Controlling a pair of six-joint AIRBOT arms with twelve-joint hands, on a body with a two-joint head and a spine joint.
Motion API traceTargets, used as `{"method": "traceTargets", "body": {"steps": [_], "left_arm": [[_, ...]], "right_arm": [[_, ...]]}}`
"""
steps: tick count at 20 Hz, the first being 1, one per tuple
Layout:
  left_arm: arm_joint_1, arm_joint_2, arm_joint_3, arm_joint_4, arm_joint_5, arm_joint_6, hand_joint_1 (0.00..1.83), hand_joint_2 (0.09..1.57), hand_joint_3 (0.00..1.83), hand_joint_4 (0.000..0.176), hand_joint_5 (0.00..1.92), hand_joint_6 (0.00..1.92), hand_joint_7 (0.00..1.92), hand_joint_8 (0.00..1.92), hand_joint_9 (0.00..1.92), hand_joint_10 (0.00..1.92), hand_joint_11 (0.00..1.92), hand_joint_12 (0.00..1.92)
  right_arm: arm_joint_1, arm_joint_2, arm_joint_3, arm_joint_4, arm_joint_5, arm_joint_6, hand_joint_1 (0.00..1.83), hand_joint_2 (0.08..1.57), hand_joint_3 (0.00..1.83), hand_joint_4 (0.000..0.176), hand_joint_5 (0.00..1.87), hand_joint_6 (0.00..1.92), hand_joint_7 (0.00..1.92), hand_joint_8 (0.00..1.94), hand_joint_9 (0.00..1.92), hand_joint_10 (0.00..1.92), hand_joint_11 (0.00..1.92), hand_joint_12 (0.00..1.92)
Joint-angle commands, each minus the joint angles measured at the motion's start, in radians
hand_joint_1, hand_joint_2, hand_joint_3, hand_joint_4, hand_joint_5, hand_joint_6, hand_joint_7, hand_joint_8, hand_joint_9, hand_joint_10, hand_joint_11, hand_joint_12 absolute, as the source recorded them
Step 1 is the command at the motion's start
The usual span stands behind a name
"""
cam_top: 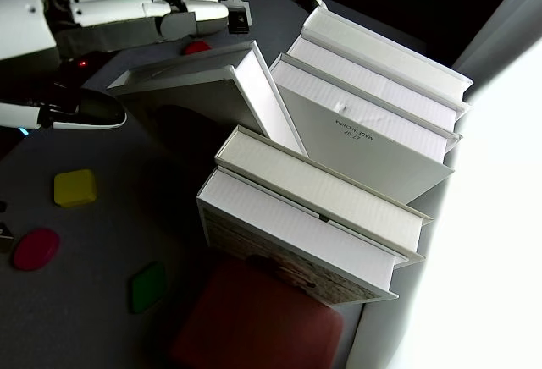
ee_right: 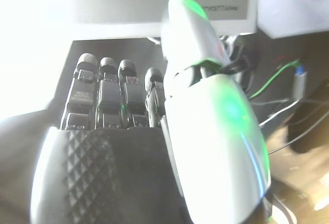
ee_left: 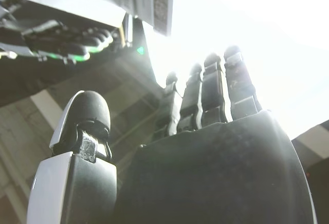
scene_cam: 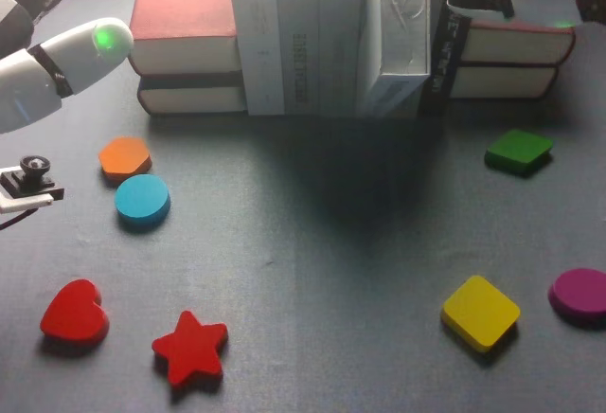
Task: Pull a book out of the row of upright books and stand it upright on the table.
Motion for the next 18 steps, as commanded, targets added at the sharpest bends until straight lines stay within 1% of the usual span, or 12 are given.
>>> {"method": "traceTargets", "body": {"steps": [1,2,4,6,7,8,9,11,12,15,17,18], "left_arm": [[-0.004,-0.001,0.002,-0.023,-0.120,-0.007,0.23,1.35,0.00,0.046,0.06,0.00,0.00,0.00,0.00,0.00,0.00,0.00],[-0.004,-0.001,0.002,-0.023,-0.120,-0.007,0.25,1.34,0.00,0.043,0.07,0.00,0.00,0.00,0.00,0.00,0.00,0.00],[-0.004,-0.001,0.002,-0.023,-0.121,-0.007,0.24,1.34,0.00,0.056,0.06,0.00,0.00,0.00,0.00,0.00,0.00,0.00],[-0.004,-0.001,0.002,-0.023,-0.121,-0.007,0.27,1.33,0.00,0.071,0.07,0.00,0.00,0.00,0.00,0.00,0.00,0.00],[-0.004,-0.001,0.002,-0.023,-0.121,-0.007,0.27,1.33,0.00,0.068,0.07,0.00,0.00,0.00,0.00,0.00,0.00,0.00],[-0.004,-0.001,0.002,-0.023,-0.121,-0.007,0.28,1.33,0.00,0.072,0.07,0.00,0.00,0.00,0.00,0.00,0.00,0.00],[-0.004,-0.001,0.002,-0.023,-0.121,-0.007,0.29,1.33,0.00,0.077,0.07,0.00,0.00,0.00,0.00,0.00,0.00,0.00],[-0.004,-0.001,0.002,-0.023,-0.121,-0.007,0.29,1.34,0.00,0.076,0.07,0.00,0.00,0.00,0.00,0.00,0.00,0.00],[-0.004,-0.001,0.002,-0.023,-0.122,-0.007,0.28,1.34,0.00,0.075,0.07,0.00,0.00,0.00,0.00,0.00,0.00,0.00],[-0.004,-0.002,0.004,-0.023,-0.122,-0.007,0.28,1.33,0.00,0.069,0.07,0.00,0.00,0.00,0.00,0.00,0.00,0.00],[-0.005,-0.002,0.005,-0.023,-0.122,-0.008,0.22,1.33,0.00,0.098,0.05,0.00,0.00,0.00,0.00,0.00,0.00,0.00],[-0.004,-0.002,0.005,-0.024,-0.123,-0.009,0.16,1.34,0.01,0.109,0.05,0.00,0.00,0.00,0.00,0.00,0.00,0.00]], "right_arm": [[0.029,-0.004,0.001,-0.037,-0.007,0.048,1.41,1.14,0.00,0.078,0.00,0.00,0.00,0.00,0.00,0.00,0.00,0.00],[0.049,-0.018,0.001,-0.171,-0.037,0.130,1.42,1.15,0.00,0.005,0.00,0.00,0.00,0.00,0.00,0.00,0.00,0.00],[0.083,-0.037,0.001,-0.345,-0.069,0.239,1.44,1.15,0.00,0.013,0.15,0.06,0.04,0.02,0.00,0.00,0.00,0.00],[0.096,-0.064,0.005,-0.484,-0.082,0.325,1.30,1.12,0.00,0.000,0.75,0.15,0.64,0.09,0.32,0.19,0.00,0.16],[0.096,-0.079,0.009,-0.532,-0.088,0.353,1.25,1.12,0.03,0.000,0.98,0.86,0.80,0.86,0.55,0.48,0.00,0.66],[0.095,-0.095,0.016,-0.582,-0.094,0.387,1.24,1.10,0.00,0.000,1.09,0.85,0.95,0.93,0.70,0.71,0.00,1.27],[0.095,-0.107,0.023,-0.617,-0.094,0.411,1.21,1.13,0.01,0.010,0.96,0.99,0.97,1.09,0.61,1.12,0.00,1.66],[0.092,-0.134,0.034,-0.650,-0.092,0.433,1.22,1.13,0.00,0.000,0.96,0.93,0.97,1.15,0.63,1.17,0.00,1.79],[0.090,-0.148,0.038,-0.657,-0.089,0.434,1.26,1.10,0.00,0.000,1.09,0.66,1.01,1.17,0.69,1.34,0.01,1.86],[0.088,-0.167,0.042,-0.650,-0.071,0.433,1.22,1.12,0.00,0.000,1.02,0.86,0.94,1.16,0.62,1.38,0.09,1.90],[0.092,-0.169,0.041,-0.613,-0.041,0.419,1.21,1.12,0.00,0.020,1.01,0.97,0.93,1.10,0.69,1.33,0.37,1.82],[0.095,-0.166,0.040,-0.592,-0.022,0.414,1.22,1.12,0.00,0.011,1.03,0.97,0.94,1.05,0.73,1.28,0.41,1.78]]}}
